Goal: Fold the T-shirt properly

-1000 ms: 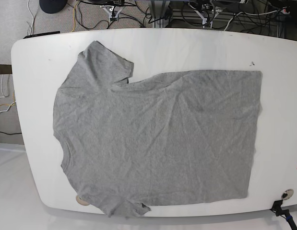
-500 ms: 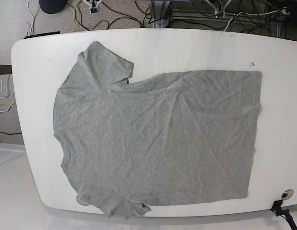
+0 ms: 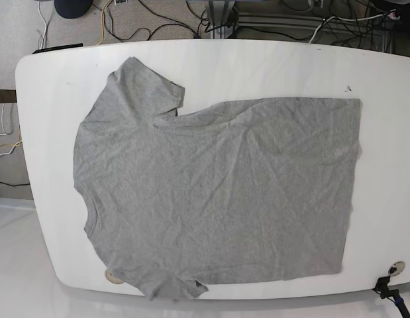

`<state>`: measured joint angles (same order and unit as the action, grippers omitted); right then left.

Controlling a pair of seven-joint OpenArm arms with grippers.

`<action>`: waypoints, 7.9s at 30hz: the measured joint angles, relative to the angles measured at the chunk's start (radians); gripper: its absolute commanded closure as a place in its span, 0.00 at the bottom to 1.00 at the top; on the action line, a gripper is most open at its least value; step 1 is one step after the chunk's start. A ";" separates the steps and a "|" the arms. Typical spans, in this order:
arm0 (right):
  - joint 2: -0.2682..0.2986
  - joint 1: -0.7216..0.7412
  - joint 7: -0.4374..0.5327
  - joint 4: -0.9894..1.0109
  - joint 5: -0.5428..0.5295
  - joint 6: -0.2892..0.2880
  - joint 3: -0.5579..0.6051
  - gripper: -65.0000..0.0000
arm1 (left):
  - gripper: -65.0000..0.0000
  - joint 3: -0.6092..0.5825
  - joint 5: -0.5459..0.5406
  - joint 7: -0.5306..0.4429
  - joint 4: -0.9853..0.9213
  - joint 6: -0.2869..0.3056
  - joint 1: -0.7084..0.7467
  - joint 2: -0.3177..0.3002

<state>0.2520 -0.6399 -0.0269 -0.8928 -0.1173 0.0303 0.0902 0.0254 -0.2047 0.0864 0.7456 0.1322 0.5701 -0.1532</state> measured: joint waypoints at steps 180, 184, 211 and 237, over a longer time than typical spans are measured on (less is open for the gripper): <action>-0.102 0.019 -0.688 -0.906 -0.849 -0.468 -0.744 0.96 | 0.70 0.590 -0.646 0.657 0.740 0.296 -0.219 -0.033; -0.103 0.019 -0.689 -0.905 -0.849 -0.468 -0.744 1.00 | 0.72 0.590 -0.646 0.658 0.739 0.297 -0.219 -0.033; -0.103 0.020 -0.730 -0.894 -0.829 -0.458 -0.736 1.00 | 0.85 0.497 -0.576 0.549 0.657 0.264 -0.291 -0.024; -0.091 0.066 -0.737 -0.855 -0.806 -0.457 -0.747 0.94 | 1.00 0.502 -0.566 0.552 0.661 0.240 -0.293 -0.025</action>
<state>0.1612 -0.5735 -0.7635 -1.7481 -0.9237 -0.4267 -0.6563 0.5274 -0.7712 0.6388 1.4071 0.3717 0.2775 -0.1783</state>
